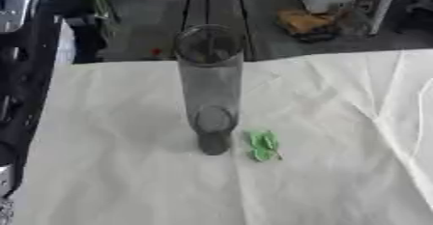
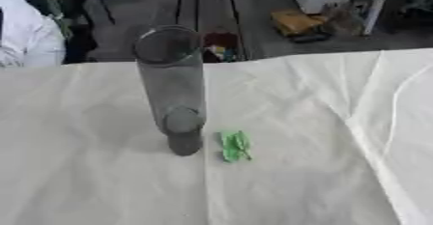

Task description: Arrange flowers into the vase.

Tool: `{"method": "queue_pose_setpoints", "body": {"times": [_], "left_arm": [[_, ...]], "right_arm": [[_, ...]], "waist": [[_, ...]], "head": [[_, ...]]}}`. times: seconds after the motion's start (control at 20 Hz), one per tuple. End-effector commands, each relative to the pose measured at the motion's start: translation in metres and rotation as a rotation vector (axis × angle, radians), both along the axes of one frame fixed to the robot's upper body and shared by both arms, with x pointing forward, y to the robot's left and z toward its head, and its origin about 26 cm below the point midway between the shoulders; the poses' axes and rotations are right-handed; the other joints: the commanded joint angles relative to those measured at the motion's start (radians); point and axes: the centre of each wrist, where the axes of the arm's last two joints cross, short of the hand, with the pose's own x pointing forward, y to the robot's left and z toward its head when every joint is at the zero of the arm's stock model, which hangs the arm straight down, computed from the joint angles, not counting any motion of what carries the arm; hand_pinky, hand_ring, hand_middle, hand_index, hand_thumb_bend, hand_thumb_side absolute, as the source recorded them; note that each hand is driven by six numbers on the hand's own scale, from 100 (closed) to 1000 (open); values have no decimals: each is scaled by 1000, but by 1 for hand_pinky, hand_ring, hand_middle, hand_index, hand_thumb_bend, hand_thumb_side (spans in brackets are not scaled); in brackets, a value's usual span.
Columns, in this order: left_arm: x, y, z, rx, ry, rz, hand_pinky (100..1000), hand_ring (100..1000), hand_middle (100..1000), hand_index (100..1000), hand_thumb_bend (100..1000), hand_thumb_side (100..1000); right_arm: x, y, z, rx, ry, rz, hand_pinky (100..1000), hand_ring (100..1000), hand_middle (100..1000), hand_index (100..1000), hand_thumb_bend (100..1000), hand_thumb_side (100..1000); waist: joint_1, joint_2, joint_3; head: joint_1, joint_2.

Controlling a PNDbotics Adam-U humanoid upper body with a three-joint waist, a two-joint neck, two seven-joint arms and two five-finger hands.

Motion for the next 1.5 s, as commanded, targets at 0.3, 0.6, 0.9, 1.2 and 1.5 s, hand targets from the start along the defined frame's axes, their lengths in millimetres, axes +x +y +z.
{"method": "queue_pose_setpoints", "body": {"times": [0.3,0.6,0.9,1.2,1.5], "left_arm": [[-5,-12,17,-115,-65,-105,100,100,100,100,198,740],[-1,-21,21,-212,-57,-169,100,100,100,100,199,745],[9,-20,22,-310,28,-175,100,100,100,100,191,756],[10,-19,21,-363,58,-211,100,100,100,100,179,757],[6,-23,21,-385,73,-243,100,100,100,100,178,753]], "right_arm": [[-2,-1,8,-34,-15,16,463,452,374,631,100,904],[-2,0,8,-40,-8,25,463,453,374,632,100,906],[-2,0,8,-42,-3,30,463,453,374,632,100,906],[-2,0,8,-44,1,33,464,453,373,633,100,908],[-2,1,8,-43,7,41,464,453,371,634,100,911]], "waist": [[5,-19,-8],[14,-20,-12],[21,-26,-12],[28,-30,-14],[37,-30,-19]], "head": [[16,9],[18,7],[15,14],[14,12],[12,8]]}}
